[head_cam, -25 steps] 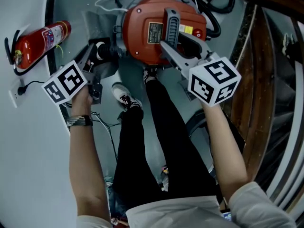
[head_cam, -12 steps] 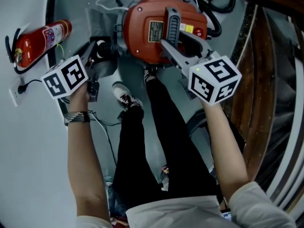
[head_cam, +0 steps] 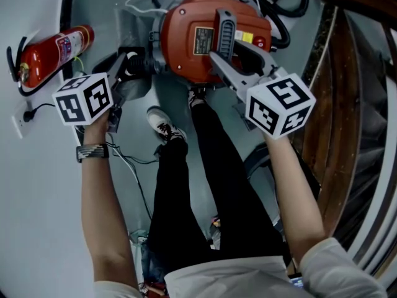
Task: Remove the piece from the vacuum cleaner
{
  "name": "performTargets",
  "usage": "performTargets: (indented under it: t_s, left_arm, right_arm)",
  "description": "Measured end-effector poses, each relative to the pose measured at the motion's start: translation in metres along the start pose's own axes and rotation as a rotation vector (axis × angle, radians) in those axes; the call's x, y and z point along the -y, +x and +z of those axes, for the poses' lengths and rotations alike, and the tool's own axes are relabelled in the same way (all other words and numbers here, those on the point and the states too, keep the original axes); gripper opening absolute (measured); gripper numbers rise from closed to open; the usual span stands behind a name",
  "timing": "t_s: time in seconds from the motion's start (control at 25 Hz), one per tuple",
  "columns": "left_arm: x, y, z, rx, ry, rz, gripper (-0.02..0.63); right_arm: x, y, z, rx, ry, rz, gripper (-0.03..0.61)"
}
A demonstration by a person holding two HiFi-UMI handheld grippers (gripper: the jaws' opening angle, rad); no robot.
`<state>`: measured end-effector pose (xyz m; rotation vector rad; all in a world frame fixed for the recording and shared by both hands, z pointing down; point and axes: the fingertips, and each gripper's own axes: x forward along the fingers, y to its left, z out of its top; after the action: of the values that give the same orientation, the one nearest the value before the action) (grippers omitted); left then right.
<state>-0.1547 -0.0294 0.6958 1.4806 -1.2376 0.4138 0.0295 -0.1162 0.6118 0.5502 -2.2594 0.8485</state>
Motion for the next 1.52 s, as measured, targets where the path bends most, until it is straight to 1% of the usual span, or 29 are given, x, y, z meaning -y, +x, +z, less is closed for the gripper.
performTargets:
  t_s: [0.28, 0.48, 0.8, 1.0, 1.08, 1.12, 1.16, 1.24, 1.28, 1.36, 1.52]
  left_arm:
    - [0.004, 0.001, 0.008, -0.048, 0.176, 0.003, 0.034]
    - [0.007, 0.001, 0.008, -0.075, 0.258, 0.007, 0.036]
    - [0.01, 0.002, 0.01, -0.089, 0.334, -0.017, 0.037]
    - [0.012, 0.003, 0.009, -0.107, 0.387, -0.012, 0.035]
    - [0.009, 0.003, 0.009, -0.113, 0.408, 0.005, 0.031]
    - [0.005, 0.002, 0.01, -0.11, 0.397, 0.015, 0.025]
    - [-0.001, 0.001, 0.011, -0.097, 0.361, 0.018, 0.025]
    - [-0.011, -0.004, 0.014, -0.053, 0.262, 0.009, 0.023]
    - [-0.013, -0.006, 0.015, -0.036, 0.231, 0.004, 0.023]
    - [-0.013, -0.009, 0.015, -0.018, 0.209, -0.004, 0.023]
    - [-0.01, -0.006, 0.014, -0.014, 0.206, -0.006, 0.023]
  right_arm:
    - [0.0, 0.0, 0.001, -0.007, -0.015, 0.004, 0.195]
    - [-0.001, 0.001, 0.0, -0.01, -0.018, 0.007, 0.195]
    - [-0.001, 0.001, 0.001, -0.014, -0.026, 0.024, 0.198]
    - [-0.001, 0.001, 0.001, -0.016, -0.024, 0.024, 0.198]
    - [-0.001, 0.001, 0.001, -0.018, -0.025, 0.026, 0.198]
    - [-0.001, 0.001, 0.001, -0.018, -0.024, 0.027, 0.198]
    - [-0.001, 0.001, 0.001, -0.017, -0.023, 0.028, 0.198]
    - [-0.002, 0.001, 0.001, -0.011, -0.018, 0.028, 0.198]
    - [-0.002, 0.001, 0.001, -0.009, -0.017, 0.027, 0.198]
    - [-0.001, 0.001, 0.001, -0.006, -0.018, 0.021, 0.198]
    - [0.0, 0.001, 0.0, -0.011, -0.021, 0.015, 0.198]
